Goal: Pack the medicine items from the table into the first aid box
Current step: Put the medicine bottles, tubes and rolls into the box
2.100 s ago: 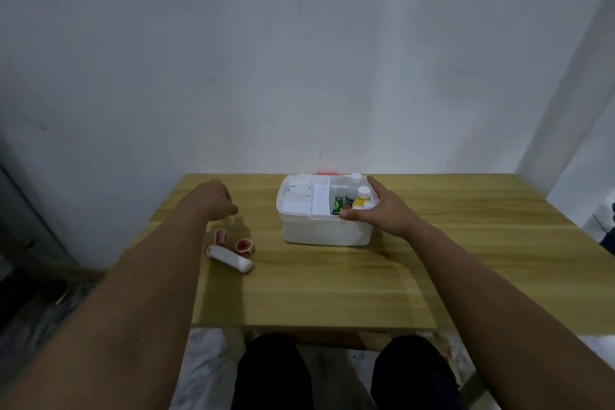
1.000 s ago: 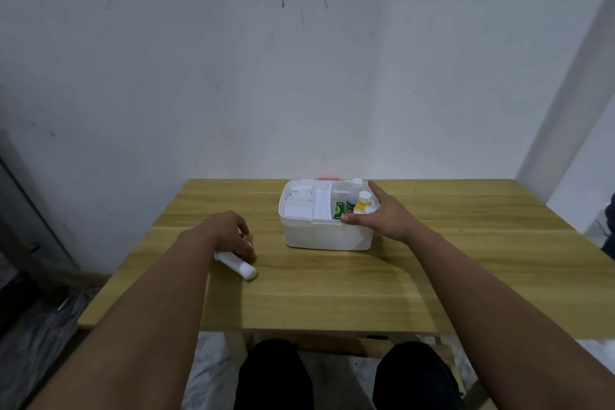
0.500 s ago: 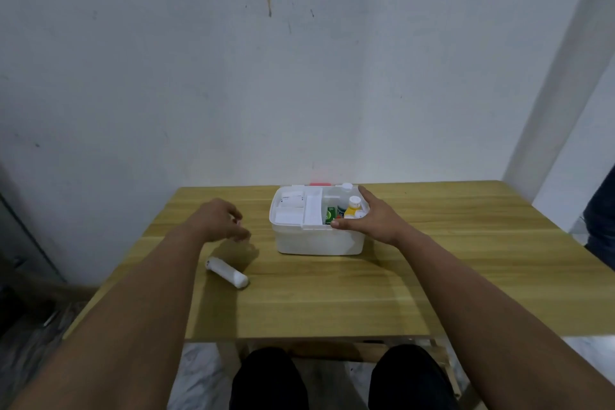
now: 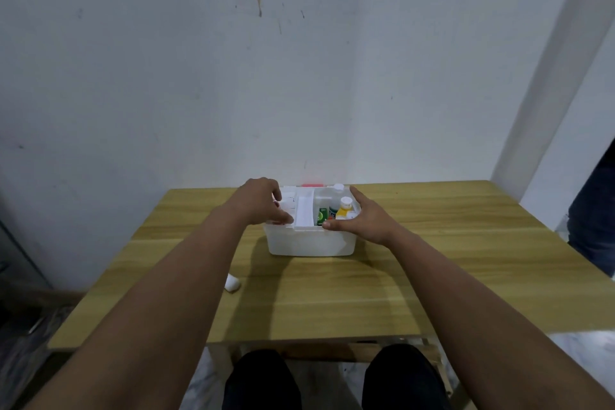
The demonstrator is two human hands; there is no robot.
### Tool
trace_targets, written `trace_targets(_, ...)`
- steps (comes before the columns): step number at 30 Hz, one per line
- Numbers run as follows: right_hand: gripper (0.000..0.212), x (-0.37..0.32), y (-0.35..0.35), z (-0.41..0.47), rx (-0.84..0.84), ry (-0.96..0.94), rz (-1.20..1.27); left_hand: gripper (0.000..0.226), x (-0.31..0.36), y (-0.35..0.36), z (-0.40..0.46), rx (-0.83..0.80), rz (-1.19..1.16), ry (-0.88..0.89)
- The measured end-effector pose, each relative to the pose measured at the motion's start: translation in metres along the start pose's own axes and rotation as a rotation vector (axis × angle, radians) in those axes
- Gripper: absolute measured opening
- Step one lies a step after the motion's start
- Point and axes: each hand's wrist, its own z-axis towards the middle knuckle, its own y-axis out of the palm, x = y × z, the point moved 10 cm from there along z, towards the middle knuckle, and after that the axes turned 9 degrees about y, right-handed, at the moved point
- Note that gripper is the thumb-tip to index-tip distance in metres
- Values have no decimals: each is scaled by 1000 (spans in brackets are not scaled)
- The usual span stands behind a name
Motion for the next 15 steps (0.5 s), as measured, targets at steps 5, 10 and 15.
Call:
trace_targets(5,105,-1,0,-1,6,-10,-17,41,4,2,-3,22,138,15)
trace_targets(10,92,-2,-2,-3,5,-31,-15,28,7,1,-3,25,186,23)
trace_targets(15,76,4,1,5,-4,-24,-4,21,0,0,-4,34,176,4)
